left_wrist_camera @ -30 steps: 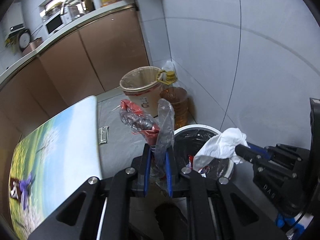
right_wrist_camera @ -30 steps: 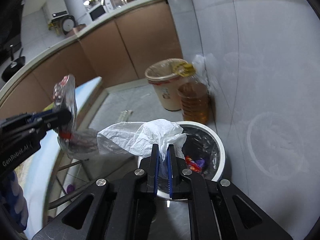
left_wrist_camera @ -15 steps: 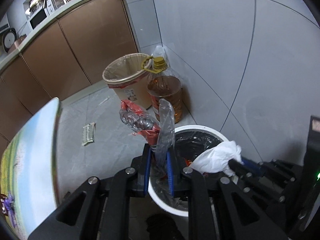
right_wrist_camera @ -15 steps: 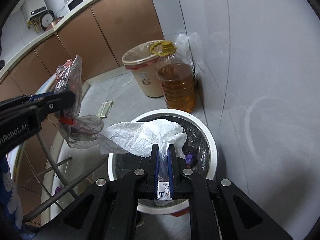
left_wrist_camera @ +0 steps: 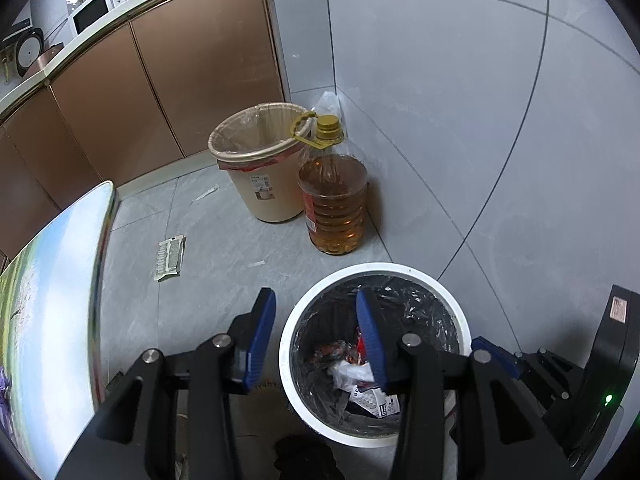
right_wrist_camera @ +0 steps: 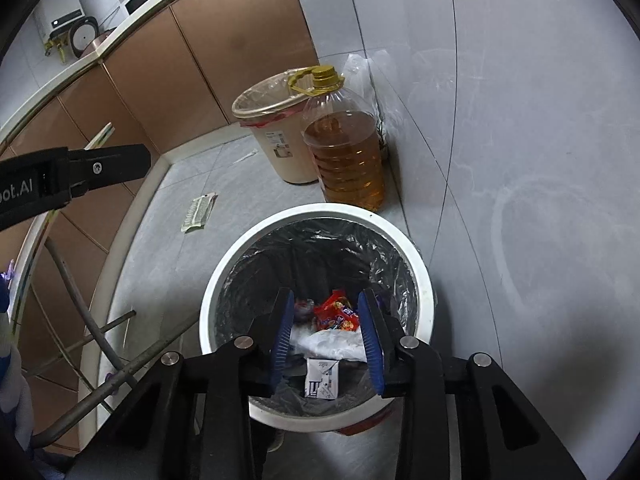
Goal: Collect trash
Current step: 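Open both grippers to drop the plastics into the bin, then lift both grippers from the bin and move them over the table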
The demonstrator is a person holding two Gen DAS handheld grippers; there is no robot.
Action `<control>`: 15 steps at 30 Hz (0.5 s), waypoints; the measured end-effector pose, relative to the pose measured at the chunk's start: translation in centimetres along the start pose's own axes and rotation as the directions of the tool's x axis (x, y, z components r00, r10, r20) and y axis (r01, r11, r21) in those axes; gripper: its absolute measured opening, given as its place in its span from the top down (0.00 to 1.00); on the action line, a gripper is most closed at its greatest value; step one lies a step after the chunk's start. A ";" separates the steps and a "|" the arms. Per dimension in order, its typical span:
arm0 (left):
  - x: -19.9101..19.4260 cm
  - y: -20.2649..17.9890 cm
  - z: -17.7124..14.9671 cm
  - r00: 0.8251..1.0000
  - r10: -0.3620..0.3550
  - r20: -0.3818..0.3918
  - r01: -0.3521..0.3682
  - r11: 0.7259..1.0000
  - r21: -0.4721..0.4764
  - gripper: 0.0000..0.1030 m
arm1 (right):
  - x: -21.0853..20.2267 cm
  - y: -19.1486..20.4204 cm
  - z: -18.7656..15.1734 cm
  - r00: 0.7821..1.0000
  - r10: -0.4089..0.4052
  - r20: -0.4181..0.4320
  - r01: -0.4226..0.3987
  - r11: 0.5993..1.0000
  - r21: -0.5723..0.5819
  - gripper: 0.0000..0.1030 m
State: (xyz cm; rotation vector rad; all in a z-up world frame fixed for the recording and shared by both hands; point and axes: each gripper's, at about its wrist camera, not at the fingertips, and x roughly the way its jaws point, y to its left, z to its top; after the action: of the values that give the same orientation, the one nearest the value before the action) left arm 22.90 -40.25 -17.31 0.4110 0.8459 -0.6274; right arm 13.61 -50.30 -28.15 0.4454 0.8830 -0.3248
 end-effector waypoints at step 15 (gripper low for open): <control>-11.4 1.9 -2.7 0.978 -0.013 0.208 0.013 1.000 0.000 0.61 | -8.1 3.7 -1.0 0.996 0.021 0.090 -0.017 0.999 -0.040 0.58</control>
State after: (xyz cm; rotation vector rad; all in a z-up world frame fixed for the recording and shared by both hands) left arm 16.91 -33.36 -9.71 0.3325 0.6499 -0.6692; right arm 9.80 -45.94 -21.37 0.3995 0.7954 -0.3075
